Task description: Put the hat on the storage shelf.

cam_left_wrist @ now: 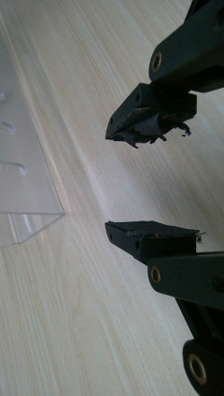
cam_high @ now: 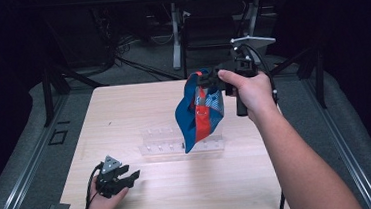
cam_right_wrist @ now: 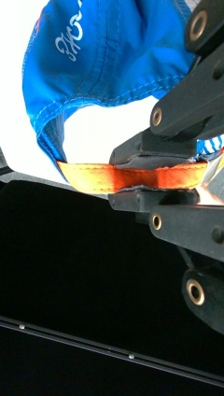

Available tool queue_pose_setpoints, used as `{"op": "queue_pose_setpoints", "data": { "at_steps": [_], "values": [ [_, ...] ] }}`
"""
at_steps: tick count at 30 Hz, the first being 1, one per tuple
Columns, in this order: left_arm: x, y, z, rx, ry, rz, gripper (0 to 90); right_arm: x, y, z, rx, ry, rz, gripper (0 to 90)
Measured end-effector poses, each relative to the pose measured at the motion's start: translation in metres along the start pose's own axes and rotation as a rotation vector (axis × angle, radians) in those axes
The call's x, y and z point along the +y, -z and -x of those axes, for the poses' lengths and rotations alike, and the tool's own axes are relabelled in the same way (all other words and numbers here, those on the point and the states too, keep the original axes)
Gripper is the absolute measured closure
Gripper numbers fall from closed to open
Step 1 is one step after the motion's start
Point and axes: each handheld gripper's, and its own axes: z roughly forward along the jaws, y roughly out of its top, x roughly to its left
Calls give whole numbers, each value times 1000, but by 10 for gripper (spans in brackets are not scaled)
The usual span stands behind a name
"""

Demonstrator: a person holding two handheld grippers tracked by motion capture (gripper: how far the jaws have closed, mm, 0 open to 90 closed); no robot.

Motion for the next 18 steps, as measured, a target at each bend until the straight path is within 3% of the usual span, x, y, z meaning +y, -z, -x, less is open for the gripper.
{"op": "queue_pose_setpoints", "data": {
  "at_steps": [16, 18],
  "values": [
    [2, 1, 3, -14, -6, -1, 492, 7, -16, 13, -37, -28, 39, 789],
    [3, 1, 5, -20, -11, 25, 492, 6, -16, 14, -35, -32, 38, 789]
  ]
}}
